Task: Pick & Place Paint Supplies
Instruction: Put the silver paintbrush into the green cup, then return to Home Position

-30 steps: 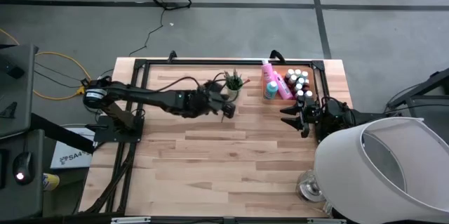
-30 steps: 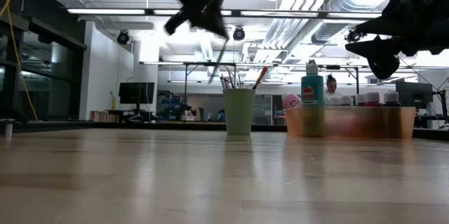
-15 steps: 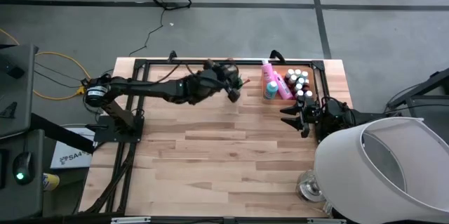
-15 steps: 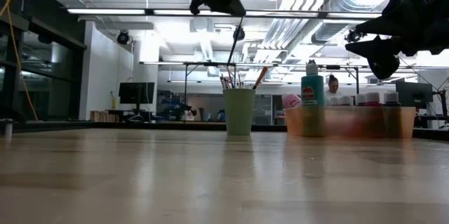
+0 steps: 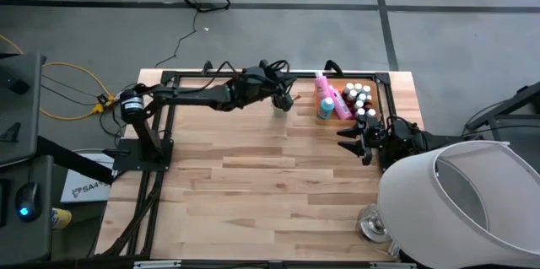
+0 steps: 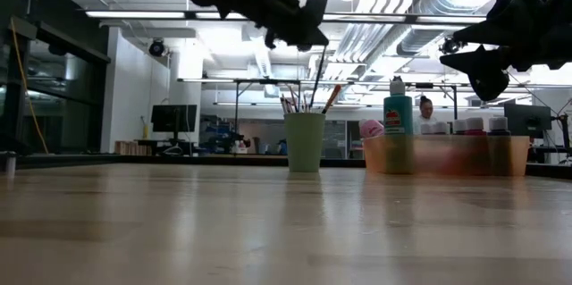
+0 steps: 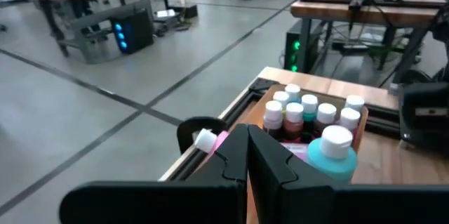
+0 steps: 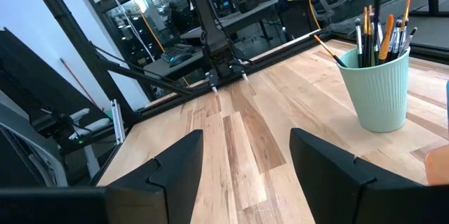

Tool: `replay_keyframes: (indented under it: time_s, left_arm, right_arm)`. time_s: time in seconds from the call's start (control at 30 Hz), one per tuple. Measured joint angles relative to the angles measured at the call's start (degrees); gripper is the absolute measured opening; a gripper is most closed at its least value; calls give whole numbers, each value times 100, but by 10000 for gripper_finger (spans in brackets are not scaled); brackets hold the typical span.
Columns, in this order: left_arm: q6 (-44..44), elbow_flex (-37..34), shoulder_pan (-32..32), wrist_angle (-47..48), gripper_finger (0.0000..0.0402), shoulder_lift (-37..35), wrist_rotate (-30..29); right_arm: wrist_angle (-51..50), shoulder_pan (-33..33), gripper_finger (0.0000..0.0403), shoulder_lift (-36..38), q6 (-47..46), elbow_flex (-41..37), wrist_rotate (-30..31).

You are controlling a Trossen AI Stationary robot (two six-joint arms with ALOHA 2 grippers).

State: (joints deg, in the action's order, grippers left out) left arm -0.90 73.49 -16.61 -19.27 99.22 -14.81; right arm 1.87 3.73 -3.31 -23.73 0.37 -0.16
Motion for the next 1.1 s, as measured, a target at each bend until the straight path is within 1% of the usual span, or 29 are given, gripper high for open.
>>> replay_keyframes:
  time_s: [0.17,0.3,0.43,0.53,0.67,0.87,0.97,1.1]
  left_arm:
    - [96,-105,-191,-79,0,41,513]
    - [151,-483,-253,-322,0,41,554]
    - [374,-831,-253,-839,0,41,631]
    - [417,-1009,-253,-1118,11,41,651]
    - [396,-1133,-254,-1312,51,37,688]
    - [263,-1210,-255,-1407,139,19,693]
    - [189,-1217,-255,-1362,172,-77,719]
    - [-54,-1235,-256,-1153,193,-438,1292]
  right_arm:
    - [0,0,207,0,0,1,0]
    - [0,0,207,0,0,-1,0]
    - [0,1,207,0,0,1,0]
    - [0,1,207,0,0,2,0]
    - [0,2,207,0,0,2,0]
    - [0,2,207,0,0,2,0]
    - [0,0,207,0,0,1,0]
    - [0,0,207,0,0,2,0]
